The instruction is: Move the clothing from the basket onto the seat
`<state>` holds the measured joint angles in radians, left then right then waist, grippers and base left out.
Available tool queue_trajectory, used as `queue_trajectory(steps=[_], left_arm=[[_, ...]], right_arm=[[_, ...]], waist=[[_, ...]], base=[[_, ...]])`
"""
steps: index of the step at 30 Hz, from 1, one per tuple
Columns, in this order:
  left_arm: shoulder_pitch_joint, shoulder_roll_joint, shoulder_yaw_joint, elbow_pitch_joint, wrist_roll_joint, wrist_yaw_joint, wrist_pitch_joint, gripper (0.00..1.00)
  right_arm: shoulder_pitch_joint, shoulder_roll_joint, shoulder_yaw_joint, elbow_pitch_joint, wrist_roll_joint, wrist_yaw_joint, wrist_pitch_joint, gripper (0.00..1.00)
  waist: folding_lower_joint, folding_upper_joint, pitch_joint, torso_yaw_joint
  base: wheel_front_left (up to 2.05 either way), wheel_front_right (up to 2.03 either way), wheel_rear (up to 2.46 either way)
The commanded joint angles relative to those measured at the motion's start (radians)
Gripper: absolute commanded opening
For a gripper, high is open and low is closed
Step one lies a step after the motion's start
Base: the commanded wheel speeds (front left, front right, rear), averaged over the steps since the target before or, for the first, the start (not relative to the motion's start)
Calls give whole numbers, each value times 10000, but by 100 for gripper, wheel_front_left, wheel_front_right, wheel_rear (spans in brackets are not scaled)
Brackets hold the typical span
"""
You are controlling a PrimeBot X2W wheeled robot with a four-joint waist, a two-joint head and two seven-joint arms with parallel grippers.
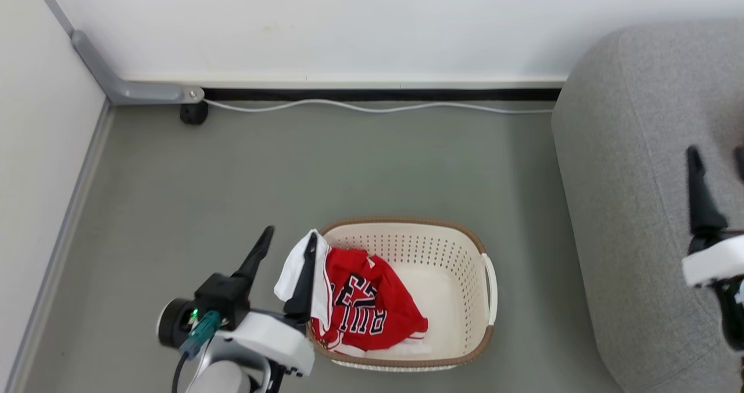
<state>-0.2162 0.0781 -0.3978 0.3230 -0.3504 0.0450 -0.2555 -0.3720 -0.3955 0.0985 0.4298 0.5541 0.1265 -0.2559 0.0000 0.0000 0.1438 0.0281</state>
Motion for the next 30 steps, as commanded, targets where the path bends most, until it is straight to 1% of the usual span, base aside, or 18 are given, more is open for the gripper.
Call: queue_trajectory(steps=[1, 8, 13, 15, 19, 26, 30], left_arm=[[125, 74, 652, -349, 189, -48, -63, 100], [954, 3, 1956, -446, 619, -68, -63, 100], [1341, -69, 2707, -500, 958, -57, -63, 100], [1482, -100, 2929, -512, 1058, -118, -63, 100], [1757, -164, 3299, -608, 1256, -216, -63, 100], [2273, -236, 3581, -822, 1549, -280, -63, 100], [2542, -262, 3692, -903, 1642, -332, -63, 100]], right_arm=[[367, -57, 231, -371, -119, 42, -59, 100], [1313, 502, 465, -804, -430, 42, -59, 100], [1884, 776, 723, -1149, -730, 42, -59, 100], [2077, 855, 915, -1300, -855, 42, -59, 100], [2426, 1052, 1224, -1580, -1068, 42, -59, 100], [2723, 1393, 1290, -1826, -1255, 42, -59, 100], [2812, 1452, 1285, -1876, -1429, 42, -59, 100]], waist=[[0, 0, -316, 51], [0, 0, -913, 14], [0, 0, -1170, -25], [0, 0, -1244, -48], [0, 0, -1349, -95], [0, 0, -1445, -182], [0, 0, -1458, -244]], base=[[0, 0, 0], [0, 0, 0], [0, 0, 0], [0, 0, 0], [0, 0, 0], [0, 0, 0], [0, 0, 0]])
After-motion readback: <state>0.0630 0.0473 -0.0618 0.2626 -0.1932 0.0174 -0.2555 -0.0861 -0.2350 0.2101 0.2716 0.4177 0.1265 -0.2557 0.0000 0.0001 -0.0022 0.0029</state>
